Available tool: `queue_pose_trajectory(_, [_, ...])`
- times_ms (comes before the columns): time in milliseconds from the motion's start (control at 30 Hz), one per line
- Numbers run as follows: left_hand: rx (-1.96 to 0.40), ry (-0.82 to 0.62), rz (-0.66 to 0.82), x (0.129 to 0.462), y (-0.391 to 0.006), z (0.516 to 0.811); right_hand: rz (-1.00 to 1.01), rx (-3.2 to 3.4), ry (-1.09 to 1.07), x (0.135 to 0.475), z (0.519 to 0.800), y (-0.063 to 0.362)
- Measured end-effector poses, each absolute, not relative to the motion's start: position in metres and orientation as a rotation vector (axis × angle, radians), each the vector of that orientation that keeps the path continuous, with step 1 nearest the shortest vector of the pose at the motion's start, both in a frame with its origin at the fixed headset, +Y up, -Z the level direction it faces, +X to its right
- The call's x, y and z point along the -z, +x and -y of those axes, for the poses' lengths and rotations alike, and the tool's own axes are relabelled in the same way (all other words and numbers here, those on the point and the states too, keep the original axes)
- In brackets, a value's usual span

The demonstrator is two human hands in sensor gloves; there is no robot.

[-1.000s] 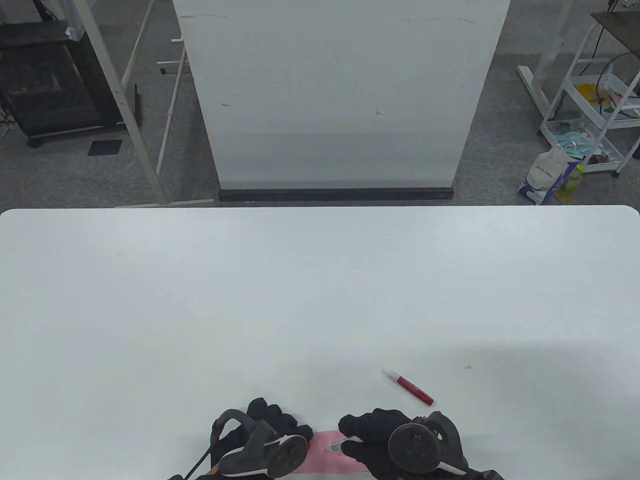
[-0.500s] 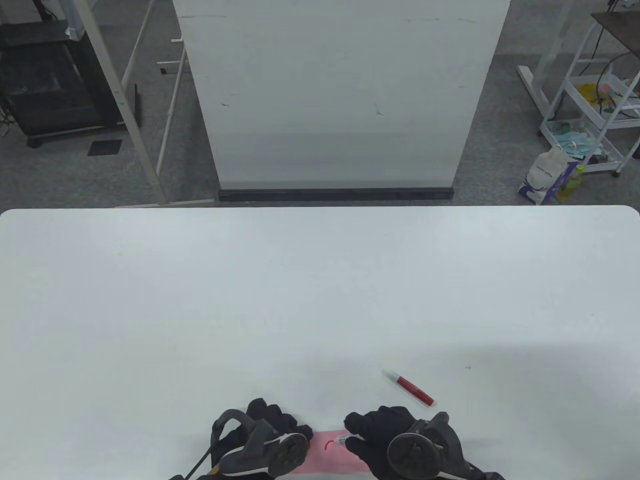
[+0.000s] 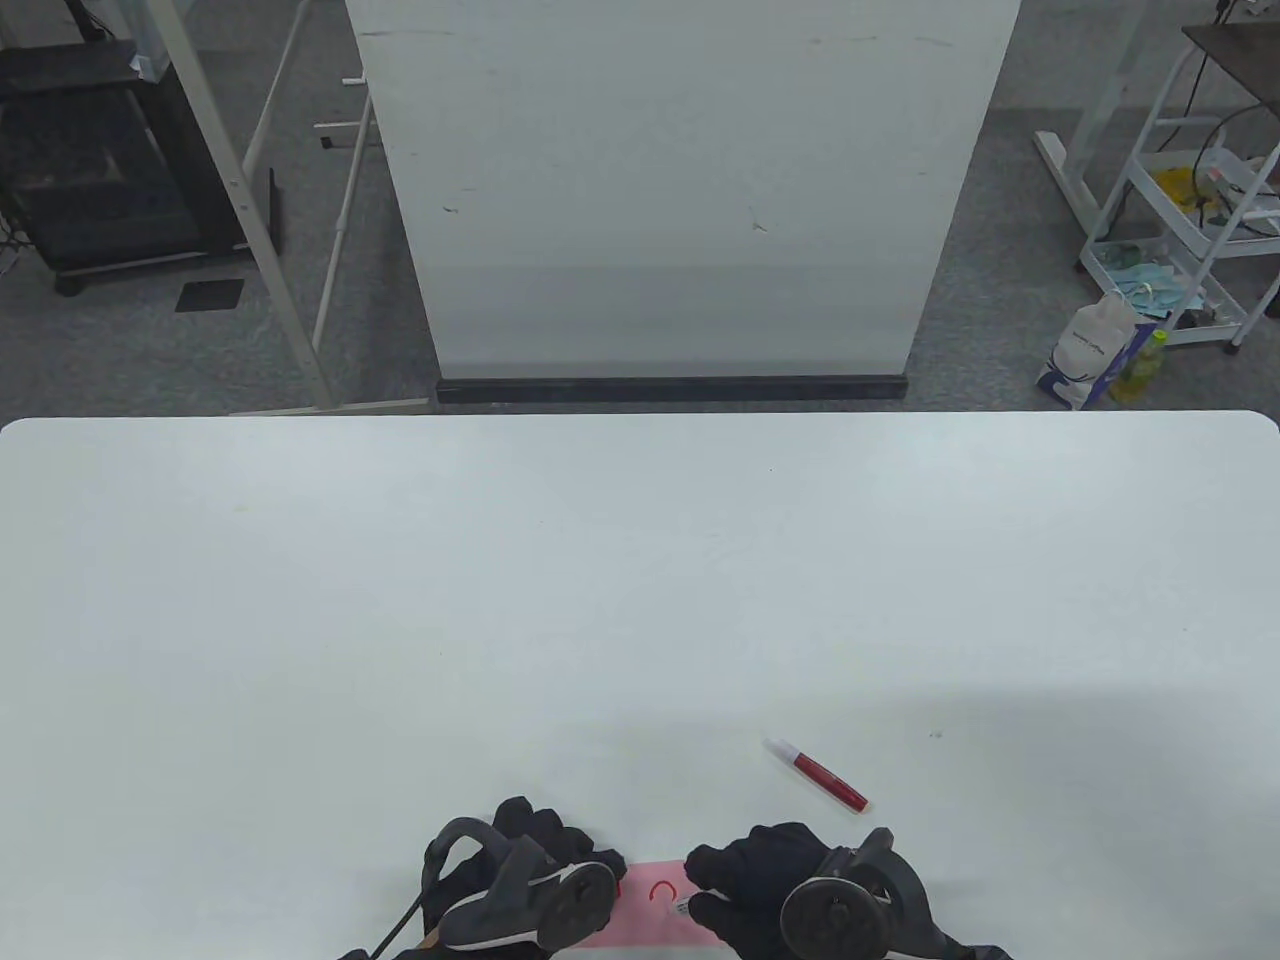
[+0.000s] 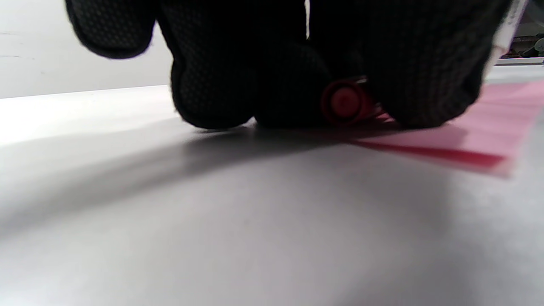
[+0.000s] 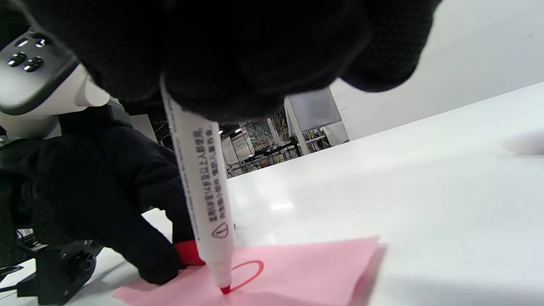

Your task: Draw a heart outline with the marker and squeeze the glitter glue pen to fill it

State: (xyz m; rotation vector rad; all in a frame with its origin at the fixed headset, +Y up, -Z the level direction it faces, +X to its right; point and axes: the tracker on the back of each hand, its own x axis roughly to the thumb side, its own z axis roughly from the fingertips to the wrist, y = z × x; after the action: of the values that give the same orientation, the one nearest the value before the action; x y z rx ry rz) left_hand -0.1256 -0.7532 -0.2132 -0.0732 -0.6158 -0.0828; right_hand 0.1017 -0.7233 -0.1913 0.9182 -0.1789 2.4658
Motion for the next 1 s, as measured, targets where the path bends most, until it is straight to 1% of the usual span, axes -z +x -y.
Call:
queue_pose_trajectory(400, [0.079,-0.074,0.614,0.214,-0.126,0.753,0.129,-2.421,0.982,0.186,0.726,0.095])
queue_pose_trajectory(1000, [0.068,-0.076,0.609,0.214,-0.127,0.754,0.14,-2.42,1.012,0.185,0.729,0.088])
